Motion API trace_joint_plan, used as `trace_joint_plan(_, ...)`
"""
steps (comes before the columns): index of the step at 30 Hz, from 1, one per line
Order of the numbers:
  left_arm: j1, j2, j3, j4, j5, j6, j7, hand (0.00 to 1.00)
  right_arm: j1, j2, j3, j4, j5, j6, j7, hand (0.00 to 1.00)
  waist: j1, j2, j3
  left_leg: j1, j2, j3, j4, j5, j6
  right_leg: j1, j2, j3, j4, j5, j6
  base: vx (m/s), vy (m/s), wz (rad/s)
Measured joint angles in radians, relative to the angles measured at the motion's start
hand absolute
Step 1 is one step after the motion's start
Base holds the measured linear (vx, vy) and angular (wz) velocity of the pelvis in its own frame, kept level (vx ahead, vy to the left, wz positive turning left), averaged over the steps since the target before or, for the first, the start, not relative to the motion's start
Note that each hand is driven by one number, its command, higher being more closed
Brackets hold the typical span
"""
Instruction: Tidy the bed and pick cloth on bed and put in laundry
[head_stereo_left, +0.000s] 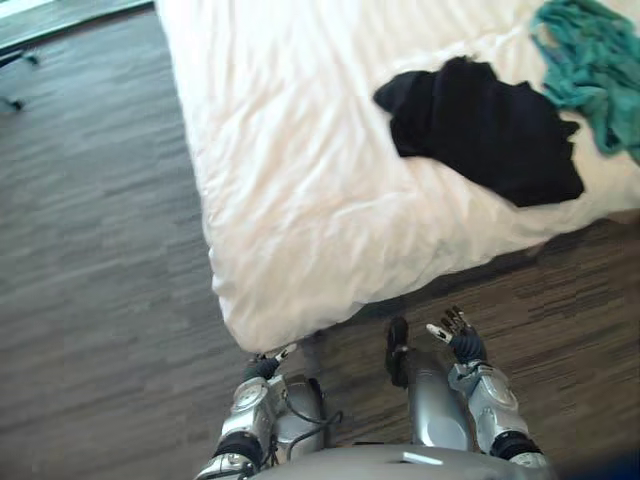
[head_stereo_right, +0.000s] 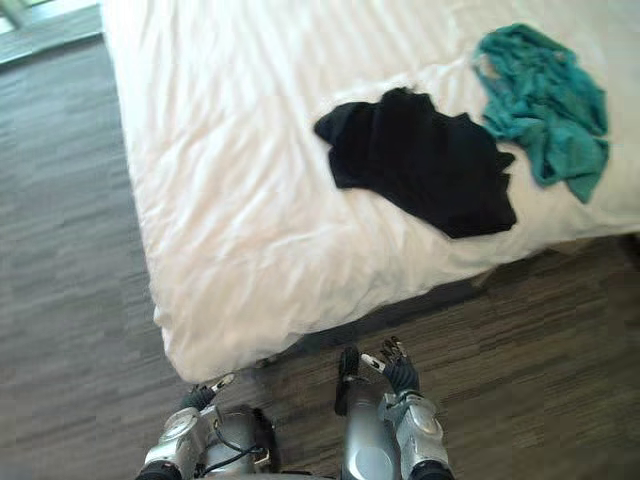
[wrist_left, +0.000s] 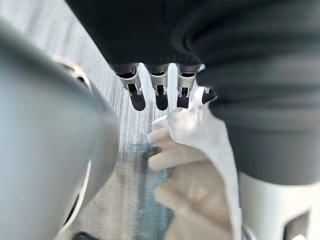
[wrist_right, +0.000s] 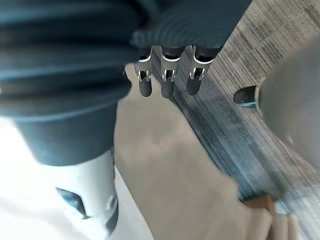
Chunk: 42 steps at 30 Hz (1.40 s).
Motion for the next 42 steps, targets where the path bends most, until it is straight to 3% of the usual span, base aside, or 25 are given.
trace_joint_plan(1, 0.003, 0.001, -0.002, 0.005, 0.014, 0.005, -0.001, 0.00, 0.010, 0.000, 0.000, 0.007, 0.002, -0.004, 0.001, 0.00, -0.006, -0.002, -0.008, 0.018, -0.012, -0.005, -0.036, -0.011, -0.007, 0.001, 0.004, 0.003, -0.021, 0.011, 0.002, 0.08, 0.132, -0.51)
trace_joint_plan(3, 0.008, 0.010, -0.045, 0.045, 0.033, 0.011, -0.009, 0.00, 0.029, -0.007, -0.007, 0.058, 0.004, -0.025, 0.001, 0.00, -0.043, 0.008, -0.023, 0.122, -0.040, -0.031, -0.243, -0.049, -0.016, 0.001, 0.032, 0.020, -0.056, 0.087, -0.040, 0.10, 0.136, -0.49)
trace_joint_plan(7, 0.007, 0.030, -0.103, 0.070, 0.063, 0.009, -0.067, 0.00, 0.079, -0.007, -0.049, 0.137, 0.039, -0.077, 0.007, 0.00, -0.083, 0.011, -0.025, 0.248, -0.080, -0.021, -0.397, -0.051, -0.017, 0.036, 0.039, 0.038, -0.065, 0.118, -0.038, 0.01, 0.131, -0.37)
trace_joint_plan(9, 0.011, 0.040, -0.121, 0.090, 0.078, 0.007, -0.073, 0.00, 0.098, -0.009, -0.039, 0.149, 0.035, -0.094, 0.009, 0.00, -0.087, 0.008, -0.028, 0.287, -0.099, 0.010, -0.418, -0.045, 0.007, 0.043, 0.041, -0.003, -0.066, 0.171, -0.049, -0.21, 0.088, -0.76)
trace_joint_plan(10, 0.035, 0.044, -0.118, 0.094, 0.101, 0.007, -0.083, 0.00, 0.100, -0.018, -0.031, 0.142, 0.029, -0.112, 0.011, 0.00, -0.080, 0.022, -0.040, 0.292, -0.102, 0.076, -0.438, -0.017, 0.055, 0.045, 0.048, -0.057, -0.136, 0.272, -0.045, -0.30, 0.040, -1.05)
trace_joint_plan(12, 0.059, 0.043, -0.118, 0.093, 0.111, 0.005, -0.085, 0.00, 0.103, -0.015, -0.061, 0.122, 0.031, -0.117, 0.008, 0.00, -0.097, 0.045, -0.044, 0.323, -0.111, 0.142, -0.479, -0.025, 0.067, 0.024, -0.010, -0.241, 0.192, -0.007, -0.127, -0.21, 0.026, -0.76)
trace_joint_plan(13, 0.074, 0.043, -0.118, 0.092, 0.115, 0.005, -0.084, 0.00, 0.123, -0.006, -0.075, 0.121, 0.033, -0.117, 0.003, 0.00, -0.097, 0.044, -0.048, 0.336, -0.133, 0.176, -0.480, -0.026, 0.069, 0.032, -0.054, -0.312, 0.359, -0.139, -0.143, -0.14, 0.053, -0.75)
trace_joint_plan(14, 0.079, 0.047, -0.096, 0.081, 0.122, 0.004, -0.084, 0.00, 0.126, -0.005, -0.074, 0.117, 0.033, -0.117, 0.000, 0.00, -0.084, 0.017, -0.059, 0.329, -0.165, 0.202, -0.450, -0.027, 0.071, 0.034, -0.075, -0.343, 0.377, -0.138, -0.146, -0.13, 0.048, -0.95)
trace_joint_plan(15, 0.073, 0.045, -0.072, 0.084, 0.134, 0.002, -0.082, 0.00, 0.127, -0.002, -0.068, 0.112, 0.033, -0.116, -0.001, 0.00, -0.073, 0.014, -0.056, 0.312, -0.172, 0.218, -0.417, -0.025, 0.084, 0.037, -0.070, -0.343, 0.357, -0.111, -0.162, -0.21, 0.033, -1.36)
trace_joint_plan(16, 0.073, 0.048, -0.066, 0.097, 0.147, 0.003, -0.081, 0.00, 0.115, 0.004, -0.059, 0.104, 0.031, -0.118, -0.002, 0.00, -0.041, 0.020, -0.064, 0.266, -0.169, 0.187, -0.409, -0.039, 0.155, 0.051, -0.010, -0.274, 0.226, -0.056, -0.116, -0.45, -0.020, -1.76)
trace_joint_plan(17, 0.081, 0.040, -0.074, 0.090, 0.151, -0.006, -0.082, 0.00, 0.081, 0.005, -0.085, 0.101, 0.029, -0.110, -0.009, 0.00, -0.029, 0.068, -0.086, 0.236, -0.159, 0.194, -0.515, 0.010, 0.129, 0.053, -0.014, -0.302, 0.374, -0.160, -0.133, -0.45, -0.053, -1.73)
trace_joint_plan(18, 0.085, 0.044, -0.080, 0.088, 0.152, -0.017, -0.081, 0.00, 0.087, 0.011, -0.089, 0.098, 0.025, -0.107, -0.011, 0.00, -0.048, 0.043, -0.088, 0.252, -0.190, 0.238, -0.540, 0.027, 0.137, 0.068, -0.118, -0.332, 0.595, -0.246, -0.113, -0.39, -0.081, -1.27)
trace_joint_plan(20, 0.100, 0.043, -0.079, 0.087, 0.147, -0.012, -0.080, 0.00, 0.094, 0.008, -0.083, 0.099, 0.015, -0.101, -0.010, 0.00, -0.047, 0.037, -0.116, 0.244, -0.194, 0.298, -0.526, 0.027, 0.138, 0.181, -0.213, -0.331, 0.659, -0.281, -0.055, -0.09, -0.090, -1.07)
trace_joint_plan(22, 0.103, 0.054, -0.081, 0.084, 0.147, -0.011, -0.081, 0.00, 0.092, 0.013, -0.064, 0.095, -0.008, -0.089, -0.009, 0.00, -0.033, 0.004, -0.152, 0.176, -0.183, 0.370, -0.445, 0.023, 0.141, 0.259, -0.300, -0.295, 0.556, -0.200, -0.027, -0.01, -0.166, -1.39)
trace_joint_plan(23, 0.093, 0.078, -0.079, 0.090, 0.145, -0.006, -0.080, 0.00, 0.079, 0.033, -0.065, 0.080, -0.017, -0.074, -0.010, 0.00, -0.024, -0.001, -0.136, 0.119, -0.113, 0.401, -0.284, 0.010, 0.163, 0.311, -0.238, -0.299, 0.424, -0.206, -0.008, -0.06, -0.259, -1.34)
trace_joint_plan(24, 0.093, 0.088, -0.078, 0.081, 0.138, -0.010, -0.080, 0.00, 0.077, 0.042, -0.071, 0.069, -0.016, -0.063, -0.014, 0.00, -0.006, -0.023, -0.133, 0.051, -0.103, 0.392, -0.177, -0.040, 0.139, 0.356, -0.206, -0.280, 0.314, -0.195, -0.025, -0.10, -0.220, -1.33)
trace_joint_plan(25, 0.086, 0.088, -0.080, 0.079, 0.141, -0.011, -0.078, 0.00, 0.072, 0.040, -0.074, 0.066, -0.016, -0.055, -0.019, 0.00, -0.002, -0.037, -0.140, 0.039, -0.173, 0.360, -0.256, -0.049, 0.148, 0.368, -0.228, -0.254, 0.272, -0.206, -0.020, -0.21, -0.052, -1.11)
trace_joint_plan(26, 0.085, 0.069, -0.096, 0.078, 0.143, -0.009, -0.074, 0.00, 0.076, 0.013, -0.075, 0.033, -0.014, -0.051, -0.021, 0.00, -0.015, -0.014, -0.143, 0.035, -0.239, 0.336, -0.507, 0.156, 0.205, 0.389, -0.203, -0.256, 0.235, -0.219, 0.000, -0.23, 0.071, -0.99)
trace_joint_plan(27, 0.088, 0.060, -0.108, 0.088, 0.141, -0.001, -0.060, 0.00, 0.070, -0.005, -0.074, 0.022, -0.014, -0.043, -0.024, 0.00, -0.010, 0.020, -0.154, 0.030, -0.201, 0.381, -0.543, 0.209, 0.261, 0.389, -0.185, -0.273, 0.234, -0.266, 0.041, -0.25, 0.050, -0.69)
trace_joint_plan(28, 0.083, 0.070, -0.108, 0.089, 0.141, 0.008, -0.054, 0.00, 0.059, 0.004, -0.068, 0.020, -0.013, -0.030, -0.027, 0.00, -0.009, 0.002, -0.163, 0.025, -0.213, 0.387, -0.543, 0.216, 0.260, 0.397, -0.193, -0.277, 0.207, -0.289, 0.056, -0.18, -0.033, -0.55)
trace_joint_plan(30, 0.085, 0.070, -0.118, 0.060, 0.130, 0.009, -0.063, 0.00, 0.037, 0.018, -0.047, 0.011, -0.018, 0.018, -0.031, 0.00, 0.010, -0.008, -0.161, 0.006, -0.177, 0.434, -0.523, 0.230, 0.241, 0.452, -0.132, -0.312, 0.010, -0.272, 0.094, -0.19, -0.158, -0.52)
trace_joint_plan(35, 0.085, 0.042, -0.159, 0.029, 0.096, 0.004, -0.068, 0.00, 0.047, 0.027, 0.005, 0.007, -0.053, 0.065, -0.042, 0.00, -0.004, 0.010, -0.149, 0.058, -0.109, 0.450, -0.484, 0.247, 0.192, 0.570, -0.041, -0.295, -0.187, -0.212, 0.061, -0.16, -0.180, -0.34)
trace_joint_plan(38, 0.098, 0.039, -0.157, 0.030, 0.050, -0.025, -0.084, 0.00, 0.047, -0.001, 0.002, 0.043, -0.056, 0.105, -0.042, 0.00, -0.005, 0.036, -0.132, 0.010, -0.076, 0.261, -0.373, 0.237, 0.148, 0.552, -0.021, -0.217, -0.192, -0.203, 0.046, -0.12, -0.126, -0.66)
trace_joint_plan(40, 0.129, 0.029, -0.147, 0.028, 0.046, -0.071, -0.108, 0.00, 0.047, -0.051, -0.007, 0.092, -0.056, 0.128, -0.042, 0.00, 0.002, 0.073, -0.124, -0.020, -0.073, 0.080, -0.294, 0.190, 0.094, 0.506, -0.019, -0.144, -0.181, -0.190, 0.019, -0.07, 0.040, -1.01)
trace_joint_plan(42, 0.129, 0.030, -0.147, 0.033, 0.050, -0.085, -0.117, 0.00, 0.055, -0.057, -0.023, 0.107, -0.056, 0.134, -0.043, 0.00, 0.003, 0.080, -0.120, -0.020, -0.074, 0.026, -0.264, 0.156, 0.074, 0.486, -0.019, -0.118, -0.164, -0.190, 0.018, -0.02, 0.082, -0.71)
